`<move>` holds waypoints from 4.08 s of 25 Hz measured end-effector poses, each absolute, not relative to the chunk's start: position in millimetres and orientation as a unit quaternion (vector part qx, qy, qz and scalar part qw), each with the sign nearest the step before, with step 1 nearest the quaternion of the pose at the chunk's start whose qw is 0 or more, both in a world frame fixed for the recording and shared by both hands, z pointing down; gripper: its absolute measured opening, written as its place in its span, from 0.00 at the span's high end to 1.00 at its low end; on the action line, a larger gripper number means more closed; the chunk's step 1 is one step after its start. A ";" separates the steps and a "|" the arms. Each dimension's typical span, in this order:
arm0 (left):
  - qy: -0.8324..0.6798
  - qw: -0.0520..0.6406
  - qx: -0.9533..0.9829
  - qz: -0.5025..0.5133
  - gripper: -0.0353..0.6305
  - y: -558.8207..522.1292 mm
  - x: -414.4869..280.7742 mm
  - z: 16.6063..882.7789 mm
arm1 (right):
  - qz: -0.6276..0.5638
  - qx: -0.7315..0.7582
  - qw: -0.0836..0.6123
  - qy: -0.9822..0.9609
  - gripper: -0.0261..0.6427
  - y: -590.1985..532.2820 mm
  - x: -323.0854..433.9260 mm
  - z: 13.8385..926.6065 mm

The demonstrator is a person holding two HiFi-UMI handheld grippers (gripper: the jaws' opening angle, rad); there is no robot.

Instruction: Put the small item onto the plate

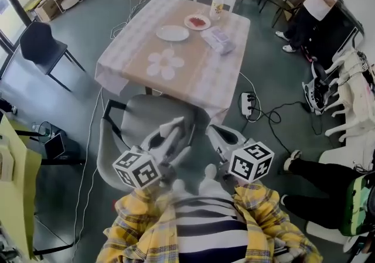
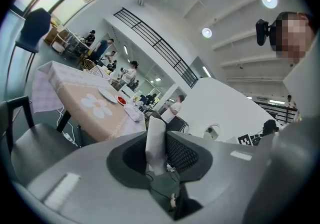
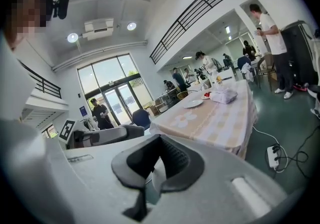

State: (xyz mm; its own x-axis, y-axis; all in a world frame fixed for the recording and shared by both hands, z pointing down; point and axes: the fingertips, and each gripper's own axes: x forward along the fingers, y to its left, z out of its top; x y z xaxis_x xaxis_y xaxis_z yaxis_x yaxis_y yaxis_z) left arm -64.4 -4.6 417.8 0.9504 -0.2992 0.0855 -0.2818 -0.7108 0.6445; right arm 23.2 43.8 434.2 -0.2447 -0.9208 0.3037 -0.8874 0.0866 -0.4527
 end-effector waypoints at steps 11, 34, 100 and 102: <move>-0.206 0.329 0.921 -0.032 0.82 -31.1 19.8 407.8 | -0.270 -0.570 0.013 0.776 0.96 1.6 98.4 429.7; -0.281 0.329 0.900 -0.047 0.82 -100.2 94.5 412.7 | -0.265 -0.517 -0.008 0.814 0.96 -72.5 151.1 424.8; -0.404 0.468 0.784 -0.045 0.82 -460.4 153.6 520.4 | -0.276 -0.443 -0.130 0.843 0.96 -421.8 190.3 506.8; -0.407 0.467 0.784 -0.027 0.82 -462.8 156.5 524.4 | -0.277 -0.442 -0.130 0.843 0.96 -423.1 190.1 508.2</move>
State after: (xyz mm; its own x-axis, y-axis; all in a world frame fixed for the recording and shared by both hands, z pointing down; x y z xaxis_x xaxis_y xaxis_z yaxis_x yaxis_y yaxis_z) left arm 156.5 -462.8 524.4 0.6674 -0.6635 0.3380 -0.6132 -0.2322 0.7550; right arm 190.1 -423.1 508.2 -0.5749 -0.6737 0.4643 -0.8178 0.4549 -0.3526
